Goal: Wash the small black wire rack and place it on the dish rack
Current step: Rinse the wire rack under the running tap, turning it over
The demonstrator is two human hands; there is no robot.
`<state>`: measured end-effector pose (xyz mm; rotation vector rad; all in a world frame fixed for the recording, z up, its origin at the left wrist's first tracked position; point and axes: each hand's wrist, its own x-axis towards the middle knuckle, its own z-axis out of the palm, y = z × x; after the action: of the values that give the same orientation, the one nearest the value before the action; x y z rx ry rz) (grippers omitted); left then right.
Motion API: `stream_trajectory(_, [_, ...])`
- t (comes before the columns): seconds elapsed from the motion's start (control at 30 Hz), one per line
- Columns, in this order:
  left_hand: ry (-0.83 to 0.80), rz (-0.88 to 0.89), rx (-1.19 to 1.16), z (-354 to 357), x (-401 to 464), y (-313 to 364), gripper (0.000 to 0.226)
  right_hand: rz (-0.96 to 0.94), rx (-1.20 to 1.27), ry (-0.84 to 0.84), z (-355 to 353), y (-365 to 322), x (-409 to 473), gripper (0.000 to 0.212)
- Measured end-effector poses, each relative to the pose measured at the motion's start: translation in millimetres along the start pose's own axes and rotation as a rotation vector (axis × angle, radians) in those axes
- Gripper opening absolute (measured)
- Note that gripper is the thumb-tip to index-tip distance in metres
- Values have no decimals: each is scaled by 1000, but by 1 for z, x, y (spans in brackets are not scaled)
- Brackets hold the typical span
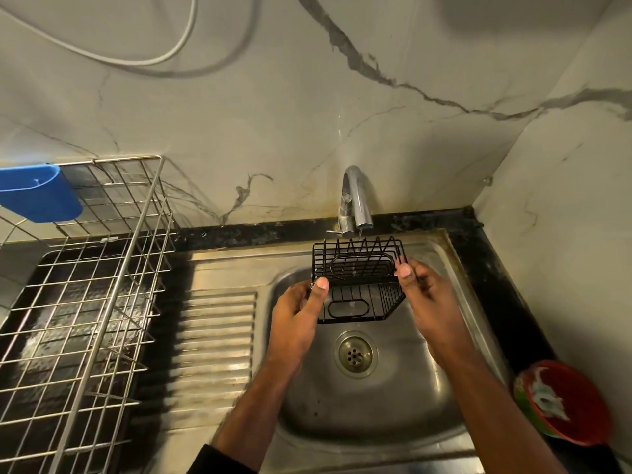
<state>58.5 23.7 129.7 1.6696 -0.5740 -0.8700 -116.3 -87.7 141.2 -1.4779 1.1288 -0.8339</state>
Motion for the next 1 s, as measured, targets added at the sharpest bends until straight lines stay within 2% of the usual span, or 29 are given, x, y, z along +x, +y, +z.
stream_trajectory(0.07, [7,11,14,-1,2,-3,46,0,-5,-18,1,2,1,44])
stream_trajectory(0.17, [3,23,22,-3,4,-3,55,3,-3,-22,4,4,3,32])
stream_trajectory(0.33, [-5,9,9,-5,6,-3,59,20,-2,-12,11,2,5,26])
stream_trajectory(0.47, [-6,-48,-28,-7,5,3,46,20,9,-7,11,-1,6,19])
stream_trajectory(0.5, [-7,-62,-37,-7,4,3,52,17,12,-2,10,0,6,23])
stream_trajectory(0.57, [0,-79,-44,-8,4,2,76,13,10,5,9,2,6,28])
stream_trajectory(0.63, [22,-112,-58,-8,3,0,98,22,6,9,9,3,5,25])
stream_trajectory(0.67, [35,-130,-75,-8,2,2,98,29,6,12,9,2,5,23])
stream_trajectory(0.9, [30,-176,-117,-5,1,8,59,21,5,10,8,1,6,26])
stream_trajectory(1.0, [17,-165,-132,-2,2,9,66,22,2,28,6,-1,6,25])
